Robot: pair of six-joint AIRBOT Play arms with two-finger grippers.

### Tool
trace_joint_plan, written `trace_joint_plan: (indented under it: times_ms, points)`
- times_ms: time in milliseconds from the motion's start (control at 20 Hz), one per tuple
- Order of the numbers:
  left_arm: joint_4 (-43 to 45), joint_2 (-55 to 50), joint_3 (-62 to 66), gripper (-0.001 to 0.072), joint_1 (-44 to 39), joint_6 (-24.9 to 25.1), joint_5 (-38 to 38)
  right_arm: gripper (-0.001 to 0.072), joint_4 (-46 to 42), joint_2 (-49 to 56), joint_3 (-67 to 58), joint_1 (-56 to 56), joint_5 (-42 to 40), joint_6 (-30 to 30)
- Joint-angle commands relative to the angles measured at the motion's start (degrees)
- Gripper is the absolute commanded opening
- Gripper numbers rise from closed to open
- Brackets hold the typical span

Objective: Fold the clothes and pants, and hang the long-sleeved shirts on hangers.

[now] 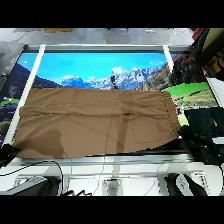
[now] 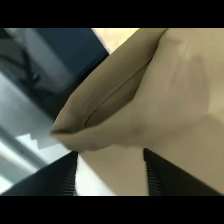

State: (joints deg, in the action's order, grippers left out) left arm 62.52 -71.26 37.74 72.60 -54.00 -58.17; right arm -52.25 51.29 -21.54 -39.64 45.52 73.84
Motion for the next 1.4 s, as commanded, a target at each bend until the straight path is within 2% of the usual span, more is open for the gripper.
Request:
trace_joint_plan:
  times_ms: [0, 50, 100, 250, 350, 450, 550, 800, 1100, 1200, 1350]
  points:
    - [-2.16, -1.55, -0.07, 0.0123, -0.17, 0.48, -1.70, 0.0034, -3.37, -0.85, -0.02, 0.04, 0.11, 0.02]
    - [-2.25, -1.51, 0.00, 0.0031, -0.20, 0.48, -3.10, 0.0034, -3.30, -1.55, -0.07, 0.04, 0.42, 0.17]
    - [-2.91, -1.51, 0.15, 0.0015, -0.20, 0.50, -4.68, 0.0034, -3.43, -2.62, -0.35, 0.04, 1.40, 0.22]
    - [-4.52, -0.83, 1.38, 0.0014, -0.20, 0.83, -11.23, 0.0034, -5.70, -6.69, -2.69, 0.04, 6.60, 0.26]
    - [-4.59, 0.85, 2.93, 0.0014, -0.20, 1.92, -15.56, 0.0034, -10.23, -10.14, -5.25, 0.02, 10.93, 2.43]
    - [-6.14, 4.11, 4.35, 0.0014, -0.13, 1.90, -16.74, 0.0034, -16.35, -13.66, -7.93, 0.00, 13.51, 7.15]
    - [-8.79, 8.39, 5.90, 0.0013, -0.13, 1.70, -16.70, 0.0033, -20.70, -16.72, -11.30, 0.00, 16.50, 8.63]
    - [-13.11, 15.78, 10.27, 0.0011, -0.96, 0.24, -14.25, 0.0034, -22.25, -20.83, -17.42, 0.04, 25.88, 8.59]
    - [-13.14, 16.81, 12.90, 0.0010, -5.92, -0.50, -12.46, 0.0034, -23.02, -21.09, -18.34, 0.04, 35.69, 8.57]
    - [-13.11, 16.79, 13.86, 0.0010, -9.31, -2.32, -8.33, 0.0034, -22.95, -21.64, -18.36, 0.04, 38.49, 8.55]
    - [-13.07, 16.57, 15.52, 0.0009, -15.78, -9.60, 0.44, 0.0033, -21.68, -22.93, -19.61, 0.04, 39.10, 8.57]
